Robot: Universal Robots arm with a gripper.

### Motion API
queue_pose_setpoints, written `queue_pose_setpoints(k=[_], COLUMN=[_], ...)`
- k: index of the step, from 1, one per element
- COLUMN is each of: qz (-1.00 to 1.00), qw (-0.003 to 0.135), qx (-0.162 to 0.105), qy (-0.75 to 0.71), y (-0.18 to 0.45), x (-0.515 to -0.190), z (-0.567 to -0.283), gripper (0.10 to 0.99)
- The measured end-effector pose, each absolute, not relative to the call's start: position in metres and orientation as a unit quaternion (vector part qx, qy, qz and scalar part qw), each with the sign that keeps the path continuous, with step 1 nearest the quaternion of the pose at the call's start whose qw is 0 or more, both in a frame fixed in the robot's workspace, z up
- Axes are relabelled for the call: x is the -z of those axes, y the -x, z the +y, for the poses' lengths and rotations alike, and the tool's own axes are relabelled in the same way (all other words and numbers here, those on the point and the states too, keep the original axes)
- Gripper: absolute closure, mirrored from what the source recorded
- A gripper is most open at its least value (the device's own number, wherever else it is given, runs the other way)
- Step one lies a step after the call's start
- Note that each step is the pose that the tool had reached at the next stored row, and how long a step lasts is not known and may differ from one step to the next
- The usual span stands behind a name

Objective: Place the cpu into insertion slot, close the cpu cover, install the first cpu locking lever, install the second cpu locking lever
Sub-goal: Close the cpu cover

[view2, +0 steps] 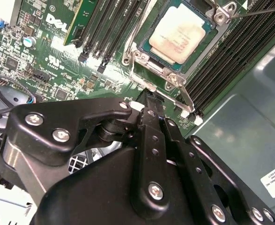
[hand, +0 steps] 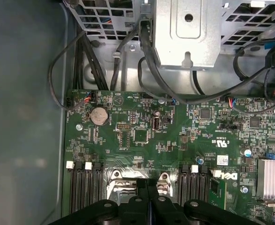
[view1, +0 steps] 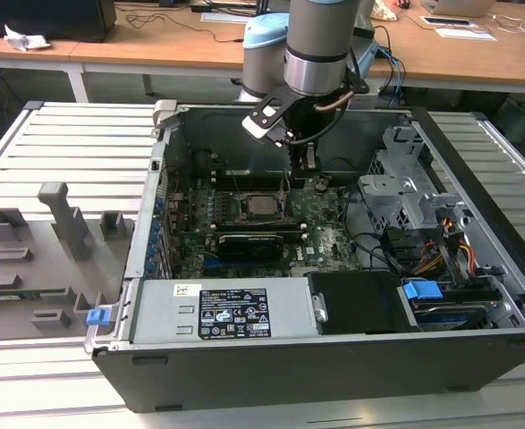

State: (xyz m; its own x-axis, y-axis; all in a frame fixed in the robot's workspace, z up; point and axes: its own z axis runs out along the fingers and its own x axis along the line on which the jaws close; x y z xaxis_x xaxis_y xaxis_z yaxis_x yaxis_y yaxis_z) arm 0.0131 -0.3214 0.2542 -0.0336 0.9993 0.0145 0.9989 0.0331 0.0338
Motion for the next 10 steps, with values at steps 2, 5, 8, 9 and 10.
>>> queue_pose_setpoints(k=[2,5,8,9,10], qz=[0.719,0.719,0.719,0.719,0.719], qw=[0.007,0.007,0.006,0.006,0.007], qx=[-0.017,-0.017,-0.017,-0.017,-0.017], qy=[-0.695,-0.695,-0.695,-0.695,-0.695], y=[-0.012,-0.0095,-0.008,-0.0076,-0.0071], x=[-0.2541,-0.2541,-0.254,-0.254,-0.2539], z=[-0.3214,-0.3214,-0.3213,-0.3213,-0.3213], gripper=[0.98,0.98,0.98,0.98,0.98])
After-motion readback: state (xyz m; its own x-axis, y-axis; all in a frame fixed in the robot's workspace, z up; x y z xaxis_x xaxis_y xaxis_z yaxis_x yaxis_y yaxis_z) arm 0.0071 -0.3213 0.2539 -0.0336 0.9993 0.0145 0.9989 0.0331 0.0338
